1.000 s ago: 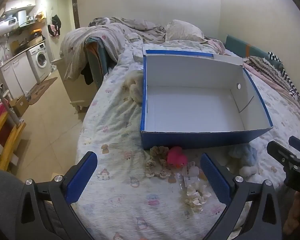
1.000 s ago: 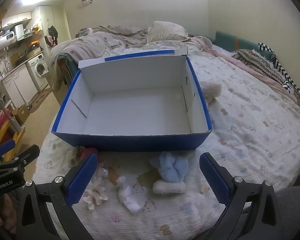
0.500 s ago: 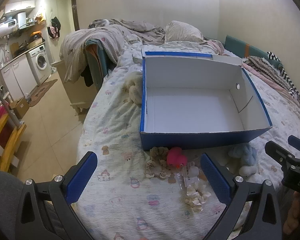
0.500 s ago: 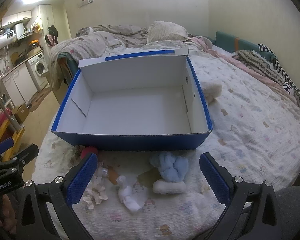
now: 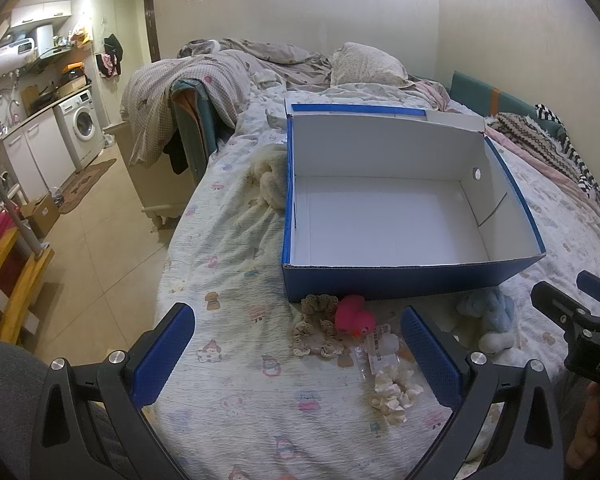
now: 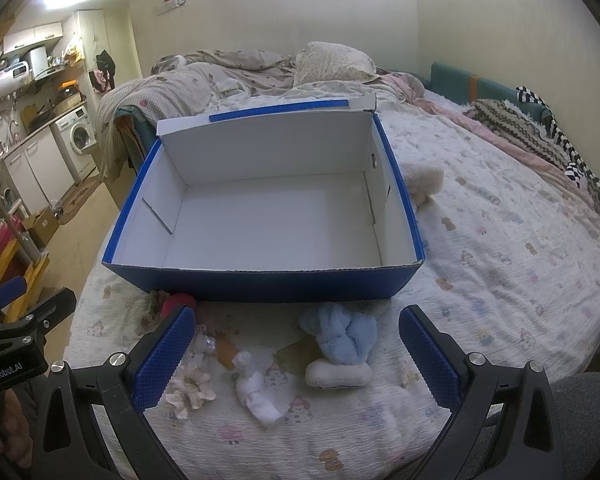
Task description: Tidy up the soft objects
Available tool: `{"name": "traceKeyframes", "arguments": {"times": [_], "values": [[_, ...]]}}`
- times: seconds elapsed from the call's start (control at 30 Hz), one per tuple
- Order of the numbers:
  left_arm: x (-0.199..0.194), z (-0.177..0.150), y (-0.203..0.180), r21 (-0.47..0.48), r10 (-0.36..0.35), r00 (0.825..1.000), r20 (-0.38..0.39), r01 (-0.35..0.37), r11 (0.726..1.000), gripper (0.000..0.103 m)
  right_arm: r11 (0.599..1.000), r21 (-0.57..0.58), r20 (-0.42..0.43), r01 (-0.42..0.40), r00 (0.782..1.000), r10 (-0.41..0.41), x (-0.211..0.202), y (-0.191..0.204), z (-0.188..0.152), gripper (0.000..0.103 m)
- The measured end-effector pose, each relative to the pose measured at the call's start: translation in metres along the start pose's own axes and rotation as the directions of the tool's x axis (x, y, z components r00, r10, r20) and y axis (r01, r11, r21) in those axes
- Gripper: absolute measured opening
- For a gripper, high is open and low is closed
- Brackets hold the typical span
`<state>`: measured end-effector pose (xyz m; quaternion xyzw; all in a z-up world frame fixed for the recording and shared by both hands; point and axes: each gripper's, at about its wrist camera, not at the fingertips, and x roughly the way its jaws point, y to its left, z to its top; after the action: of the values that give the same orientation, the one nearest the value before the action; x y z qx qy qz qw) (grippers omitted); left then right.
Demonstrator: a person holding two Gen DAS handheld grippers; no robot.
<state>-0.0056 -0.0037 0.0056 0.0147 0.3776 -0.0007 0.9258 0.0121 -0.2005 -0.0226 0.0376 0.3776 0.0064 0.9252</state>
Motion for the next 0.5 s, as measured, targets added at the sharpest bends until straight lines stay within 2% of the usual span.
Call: {"name": "traceKeyframes", "arguments": {"times": [0.5], "values": [[-0.0008,0.0013,0.0017,-0.002,0.002,1.0,0.005,-0.002,1.0,0.103,1.0,0.002,-0.002,-0.001,1.0,0.001,0.0005,-0.0016,-0.0007,0.103]]}}
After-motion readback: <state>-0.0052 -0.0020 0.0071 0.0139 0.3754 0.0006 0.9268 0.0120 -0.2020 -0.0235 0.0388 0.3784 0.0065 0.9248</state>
